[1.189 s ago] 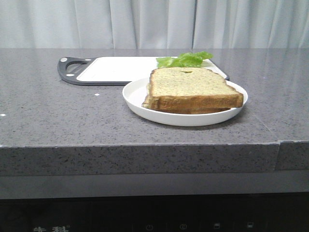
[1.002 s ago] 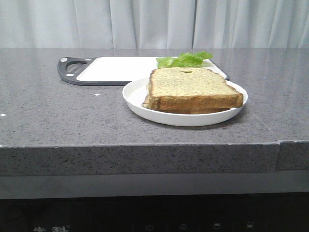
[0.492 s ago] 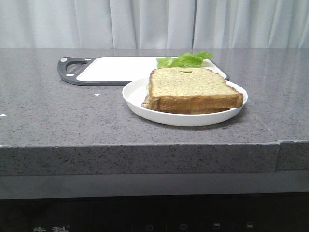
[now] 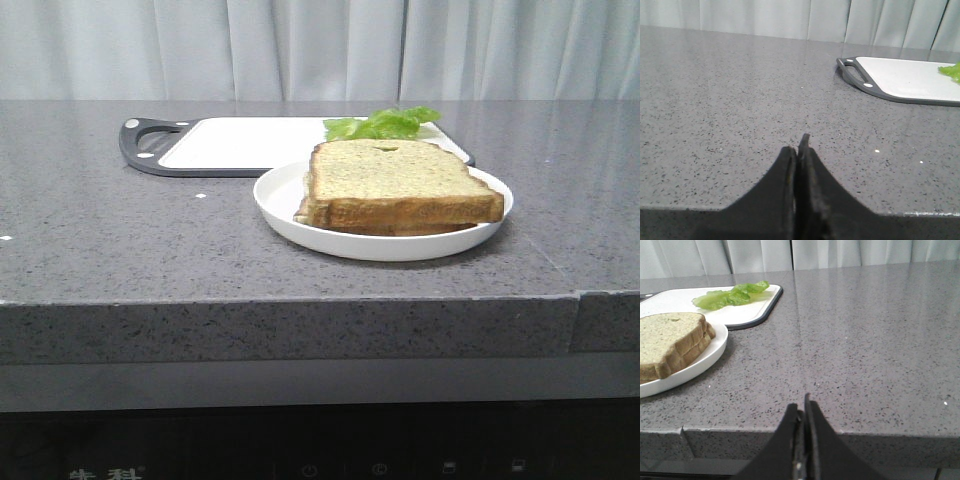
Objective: Left arm grabs bread, right arm adds lettuce
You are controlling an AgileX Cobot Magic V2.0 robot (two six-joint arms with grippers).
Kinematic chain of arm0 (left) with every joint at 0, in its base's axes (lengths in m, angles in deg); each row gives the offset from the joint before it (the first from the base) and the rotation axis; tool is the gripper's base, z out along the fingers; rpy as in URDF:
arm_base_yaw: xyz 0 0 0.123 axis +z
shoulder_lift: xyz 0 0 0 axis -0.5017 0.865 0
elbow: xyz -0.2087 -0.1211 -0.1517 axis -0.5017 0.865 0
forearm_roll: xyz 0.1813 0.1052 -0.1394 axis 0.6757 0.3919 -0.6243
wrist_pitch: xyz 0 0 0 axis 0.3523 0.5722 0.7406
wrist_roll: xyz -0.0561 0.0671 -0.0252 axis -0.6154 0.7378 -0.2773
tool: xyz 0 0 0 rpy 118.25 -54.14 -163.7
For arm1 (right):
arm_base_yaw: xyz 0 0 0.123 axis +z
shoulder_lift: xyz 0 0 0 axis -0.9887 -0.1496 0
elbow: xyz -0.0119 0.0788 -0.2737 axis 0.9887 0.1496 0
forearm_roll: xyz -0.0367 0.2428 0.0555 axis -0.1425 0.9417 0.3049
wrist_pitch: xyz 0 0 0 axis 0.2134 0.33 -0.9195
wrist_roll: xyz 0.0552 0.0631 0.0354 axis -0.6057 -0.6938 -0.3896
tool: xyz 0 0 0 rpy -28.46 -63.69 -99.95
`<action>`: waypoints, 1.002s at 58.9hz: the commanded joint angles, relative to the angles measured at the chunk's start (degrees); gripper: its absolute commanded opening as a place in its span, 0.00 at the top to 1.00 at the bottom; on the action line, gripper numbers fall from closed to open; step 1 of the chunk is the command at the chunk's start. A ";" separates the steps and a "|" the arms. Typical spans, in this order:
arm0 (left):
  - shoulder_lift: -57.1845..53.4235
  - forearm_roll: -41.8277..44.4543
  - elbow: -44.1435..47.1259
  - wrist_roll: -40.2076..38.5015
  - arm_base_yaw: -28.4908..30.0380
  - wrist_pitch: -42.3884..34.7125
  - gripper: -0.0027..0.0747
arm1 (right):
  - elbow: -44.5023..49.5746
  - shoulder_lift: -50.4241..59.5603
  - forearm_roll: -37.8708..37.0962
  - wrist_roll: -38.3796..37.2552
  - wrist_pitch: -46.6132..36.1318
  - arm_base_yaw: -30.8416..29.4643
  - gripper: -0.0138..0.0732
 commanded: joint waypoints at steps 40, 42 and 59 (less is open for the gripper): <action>28.25 1.91 -35.46 -0.61 -0.13 4.70 0.99 | -28.37 -19.29 3.63 1.58 2.43 -0.40 0.91; 30.21 1.91 -36.46 -0.61 -0.13 4.99 0.99 | -29.98 -21.56 3.28 1.80 3.55 -0.40 0.91; 33.46 1.76 -37.58 -0.61 -0.13 5.13 0.82 | -33.82 -27.74 1.68 1.79 4.38 -0.40 0.87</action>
